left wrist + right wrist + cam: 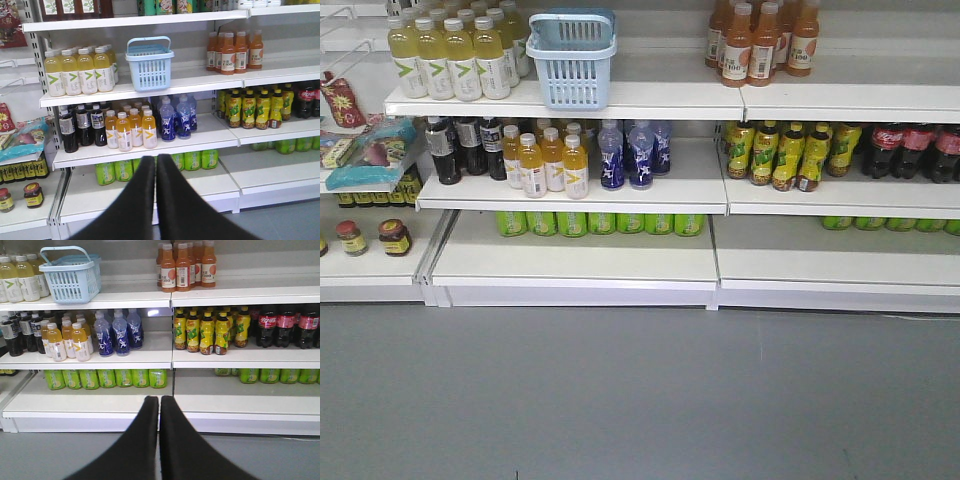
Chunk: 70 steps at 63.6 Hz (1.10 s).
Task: Place coke in basket with both arms
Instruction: 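Drive the base toward the light-blue basket on the shelf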
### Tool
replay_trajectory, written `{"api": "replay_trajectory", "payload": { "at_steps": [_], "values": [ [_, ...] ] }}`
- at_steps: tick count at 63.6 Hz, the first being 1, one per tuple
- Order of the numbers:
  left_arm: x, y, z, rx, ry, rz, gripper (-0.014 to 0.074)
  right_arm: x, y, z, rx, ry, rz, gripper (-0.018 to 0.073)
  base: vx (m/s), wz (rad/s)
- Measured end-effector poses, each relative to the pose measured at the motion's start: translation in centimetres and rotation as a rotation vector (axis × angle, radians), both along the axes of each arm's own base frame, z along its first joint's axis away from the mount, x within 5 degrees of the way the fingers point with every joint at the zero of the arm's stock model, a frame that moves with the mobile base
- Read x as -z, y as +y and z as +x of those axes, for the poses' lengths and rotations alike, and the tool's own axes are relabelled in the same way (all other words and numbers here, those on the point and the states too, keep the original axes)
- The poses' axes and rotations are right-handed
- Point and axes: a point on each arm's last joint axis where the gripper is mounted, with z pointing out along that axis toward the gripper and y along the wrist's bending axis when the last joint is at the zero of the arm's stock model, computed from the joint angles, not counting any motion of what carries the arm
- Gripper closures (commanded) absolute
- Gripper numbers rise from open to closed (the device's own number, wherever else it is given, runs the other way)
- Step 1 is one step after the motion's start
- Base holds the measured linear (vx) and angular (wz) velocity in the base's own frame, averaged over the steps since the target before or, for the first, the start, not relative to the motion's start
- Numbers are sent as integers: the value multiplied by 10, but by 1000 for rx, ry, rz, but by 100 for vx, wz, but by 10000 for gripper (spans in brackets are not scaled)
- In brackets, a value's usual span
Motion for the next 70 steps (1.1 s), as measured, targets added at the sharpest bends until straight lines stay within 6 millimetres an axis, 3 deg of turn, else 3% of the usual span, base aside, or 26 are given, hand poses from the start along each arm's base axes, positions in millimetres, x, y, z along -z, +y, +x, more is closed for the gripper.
{"api": "replay_trajectory", "payload": {
  "at_steps": [70],
  "values": [
    [0, 0, 0, 0, 0, 0, 603, 0, 0, 0, 0, 0, 0, 564, 19, -1]
  ]
}}
